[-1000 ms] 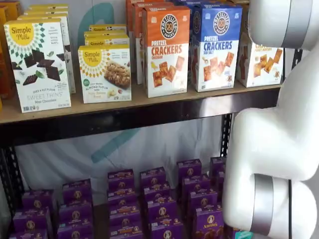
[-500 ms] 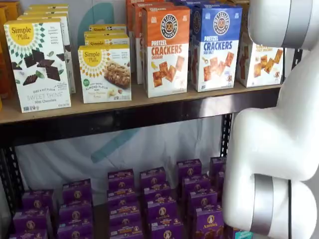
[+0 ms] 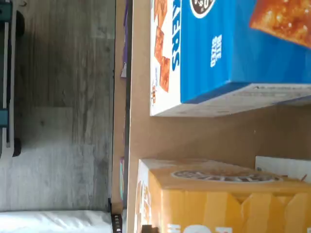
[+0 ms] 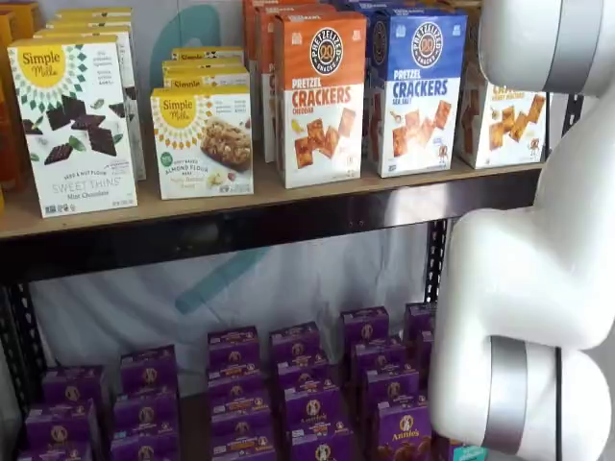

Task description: Retrieve the yellow and white box located on the top shelf, the sixth one from the left

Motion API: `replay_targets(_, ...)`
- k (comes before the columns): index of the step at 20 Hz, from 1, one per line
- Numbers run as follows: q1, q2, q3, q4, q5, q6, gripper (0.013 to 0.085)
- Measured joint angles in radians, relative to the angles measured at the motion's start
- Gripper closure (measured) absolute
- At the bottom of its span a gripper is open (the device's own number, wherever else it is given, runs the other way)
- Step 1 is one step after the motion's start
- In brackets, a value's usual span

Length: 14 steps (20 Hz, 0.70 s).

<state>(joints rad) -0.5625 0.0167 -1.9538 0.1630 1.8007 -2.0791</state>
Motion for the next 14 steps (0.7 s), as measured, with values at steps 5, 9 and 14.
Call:
replay_targets(5,0.000,0.004,-0.010,-0.003,0.014,0.001,0.0370)
replay_targets(9,-0.011,0.000,-0.018,0.013,0.034,-0.001,0.0370)
replay_targets(14,-0.034,-0.018,-0.016,0.029,0.059,-0.014,0.0370)
